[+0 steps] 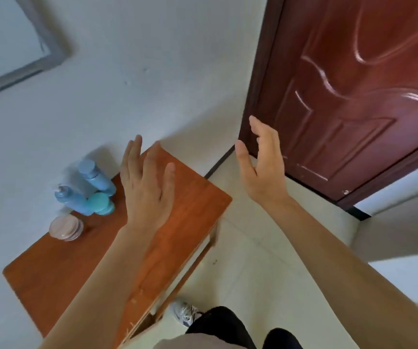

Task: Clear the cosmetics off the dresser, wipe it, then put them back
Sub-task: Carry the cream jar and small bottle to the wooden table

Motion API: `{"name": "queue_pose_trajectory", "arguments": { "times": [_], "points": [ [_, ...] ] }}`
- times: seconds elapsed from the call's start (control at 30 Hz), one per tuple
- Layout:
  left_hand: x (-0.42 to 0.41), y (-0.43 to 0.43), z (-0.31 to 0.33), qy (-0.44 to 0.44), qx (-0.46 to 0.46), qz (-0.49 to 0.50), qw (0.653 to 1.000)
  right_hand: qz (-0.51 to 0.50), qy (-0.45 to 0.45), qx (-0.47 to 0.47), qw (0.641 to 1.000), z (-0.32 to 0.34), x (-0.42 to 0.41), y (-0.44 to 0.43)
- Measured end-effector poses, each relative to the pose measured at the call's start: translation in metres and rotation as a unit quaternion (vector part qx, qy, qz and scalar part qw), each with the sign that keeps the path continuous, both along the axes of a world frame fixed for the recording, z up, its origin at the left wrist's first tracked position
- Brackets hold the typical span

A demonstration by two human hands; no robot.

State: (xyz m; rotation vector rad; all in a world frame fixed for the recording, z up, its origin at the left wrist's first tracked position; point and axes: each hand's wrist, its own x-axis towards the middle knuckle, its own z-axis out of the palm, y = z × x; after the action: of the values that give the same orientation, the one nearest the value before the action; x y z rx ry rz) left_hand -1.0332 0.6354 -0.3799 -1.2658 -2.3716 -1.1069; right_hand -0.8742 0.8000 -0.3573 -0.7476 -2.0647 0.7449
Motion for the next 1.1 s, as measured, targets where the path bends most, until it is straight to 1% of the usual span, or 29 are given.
{"name": "queue_pose_trajectory", "arguments": {
  "times": [0.1,0.17,0.27,0.4,0.5,0.63,0.73,0.9,1.0,1.1],
  "points": [
    [0.089,0.048,0.030,0.020,0.039,-0.070,0.997,-0.077,0.024,0.084,0.993,0.031,0.110,0.021],
    [0.153,0.081,0.047,0.035,0.039,-0.126,0.991,-0.130,0.027,0.112,0.985,0.046,0.190,0.031],
    [0.249,0.131,0.073,0.074,0.045,-0.223,0.971,-0.211,0.010,0.148,0.966,0.060,0.316,0.045],
    [0.368,0.188,0.103,0.115,0.064,-0.331,0.934,-0.336,-0.015,0.150,0.930,0.064,0.465,0.049],
    [0.451,0.220,0.112,0.114,0.071,-0.398,0.908,-0.410,-0.008,0.152,0.899,0.055,0.555,0.040],
    [0.558,0.265,0.105,0.113,0.061,-0.489,0.863,-0.492,-0.019,0.146,0.858,0.039,0.654,0.031],
    [0.637,0.297,0.088,0.098,0.050,-0.547,0.830,-0.533,-0.052,0.146,0.832,0.027,0.721,0.033],
    [0.751,0.366,0.062,0.106,0.038,-0.620,0.776,-0.582,-0.093,0.129,0.797,0.021,0.819,0.075],
    [0.813,0.416,0.067,0.092,0.038,-0.646,0.757,-0.603,-0.114,0.115,0.781,0.031,0.870,0.116],
    [0.864,0.463,0.072,0.047,0.040,-0.651,0.757,-0.624,-0.122,0.103,0.765,0.036,0.911,0.151]
  ]
}}
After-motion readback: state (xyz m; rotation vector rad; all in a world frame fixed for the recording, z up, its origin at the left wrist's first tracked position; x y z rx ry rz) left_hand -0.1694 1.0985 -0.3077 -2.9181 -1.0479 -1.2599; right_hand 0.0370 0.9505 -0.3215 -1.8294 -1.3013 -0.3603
